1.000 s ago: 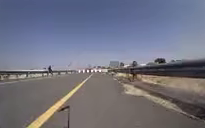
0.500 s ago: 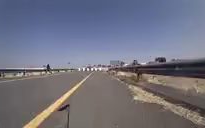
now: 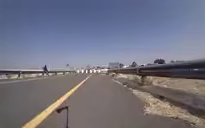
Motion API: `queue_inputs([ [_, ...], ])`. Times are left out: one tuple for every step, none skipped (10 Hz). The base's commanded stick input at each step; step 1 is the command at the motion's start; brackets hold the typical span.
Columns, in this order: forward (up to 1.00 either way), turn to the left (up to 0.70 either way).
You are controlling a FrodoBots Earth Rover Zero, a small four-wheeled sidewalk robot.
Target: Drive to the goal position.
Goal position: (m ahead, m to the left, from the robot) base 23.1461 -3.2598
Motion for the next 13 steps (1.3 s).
queue_inputs([
  [1.0, 0.02],
  [1.0, 0.1],
  [1.0, 0.29],
  [1.0, 0.23],
  [1.0, 0.1],
  [1.0, 0.0],
  [1.0, 0.0],
  [1.0, 0.0],
  [1.0, 0.0],
  [1.0, 0.0],
  [1.0, 0.0],
  [1.0, 0.0],
  [1.0, 0.0],
])
